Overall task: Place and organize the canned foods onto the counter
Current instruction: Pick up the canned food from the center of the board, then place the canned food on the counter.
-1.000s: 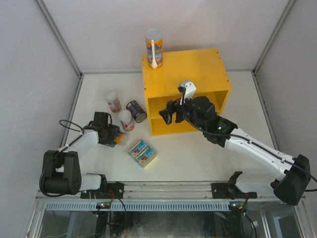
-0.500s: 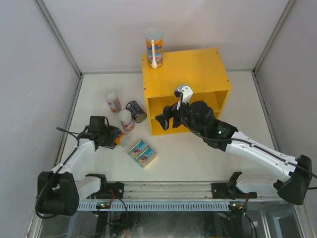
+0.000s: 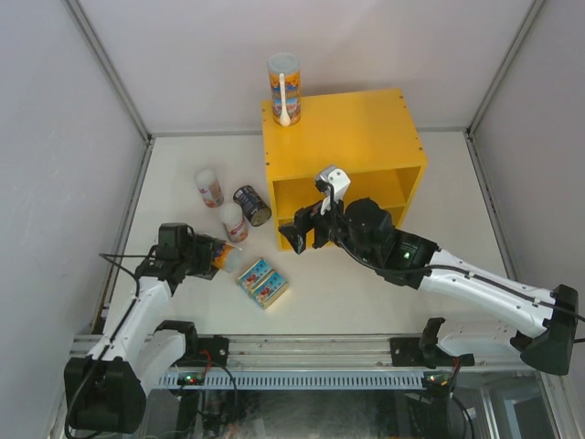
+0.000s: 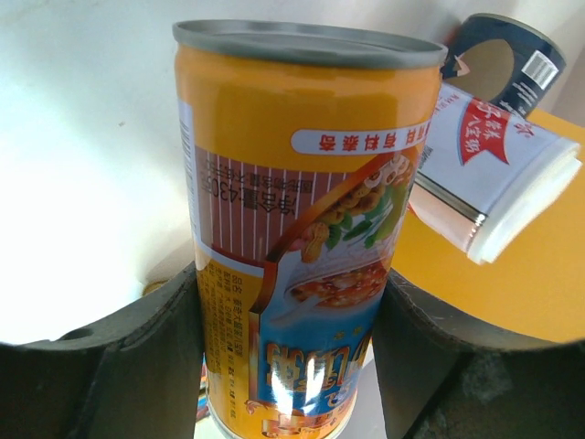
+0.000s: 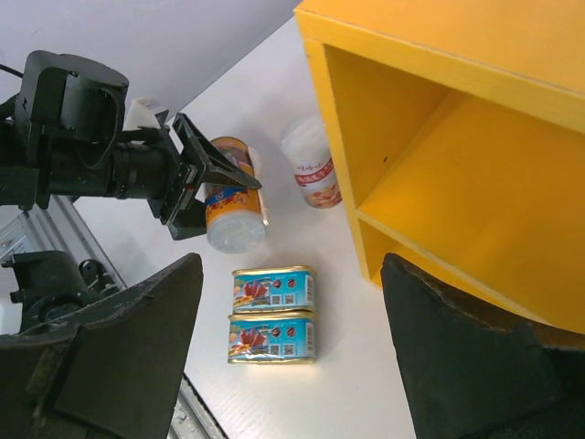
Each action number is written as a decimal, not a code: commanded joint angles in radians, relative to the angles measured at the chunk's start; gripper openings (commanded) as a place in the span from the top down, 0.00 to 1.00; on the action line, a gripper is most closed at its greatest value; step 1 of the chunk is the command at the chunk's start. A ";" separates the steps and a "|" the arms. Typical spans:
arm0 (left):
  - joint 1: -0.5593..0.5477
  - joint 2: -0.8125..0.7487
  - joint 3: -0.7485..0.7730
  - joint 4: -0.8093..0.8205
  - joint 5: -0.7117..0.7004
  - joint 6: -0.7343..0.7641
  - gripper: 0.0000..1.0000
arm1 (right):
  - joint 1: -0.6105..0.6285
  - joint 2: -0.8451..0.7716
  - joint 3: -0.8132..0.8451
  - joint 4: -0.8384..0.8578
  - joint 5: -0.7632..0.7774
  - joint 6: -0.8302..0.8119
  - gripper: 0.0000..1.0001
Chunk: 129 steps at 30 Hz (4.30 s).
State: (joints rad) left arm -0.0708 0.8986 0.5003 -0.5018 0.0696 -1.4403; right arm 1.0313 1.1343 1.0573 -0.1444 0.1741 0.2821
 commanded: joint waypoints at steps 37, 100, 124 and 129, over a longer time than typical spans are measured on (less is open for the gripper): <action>-0.110 -0.280 0.239 -0.023 0.093 -0.178 1.00 | 0.200 0.203 -0.023 0.209 0.028 0.308 0.04; -0.245 -0.372 0.206 0.021 0.080 -0.323 1.00 | 0.192 0.445 0.082 0.364 0.020 0.341 0.57; -0.245 -0.376 0.169 0.133 0.103 -0.325 0.86 | 0.193 0.390 0.171 0.175 0.043 0.179 0.88; -0.245 -0.367 0.162 0.160 0.113 -0.319 0.63 | 0.191 0.382 0.197 0.152 0.051 0.171 0.89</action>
State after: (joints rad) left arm -0.3107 0.5446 0.6502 -0.5556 0.1333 -1.7439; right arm 1.2190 1.5612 1.1938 0.0307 0.2207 0.4908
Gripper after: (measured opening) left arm 0.656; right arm 0.662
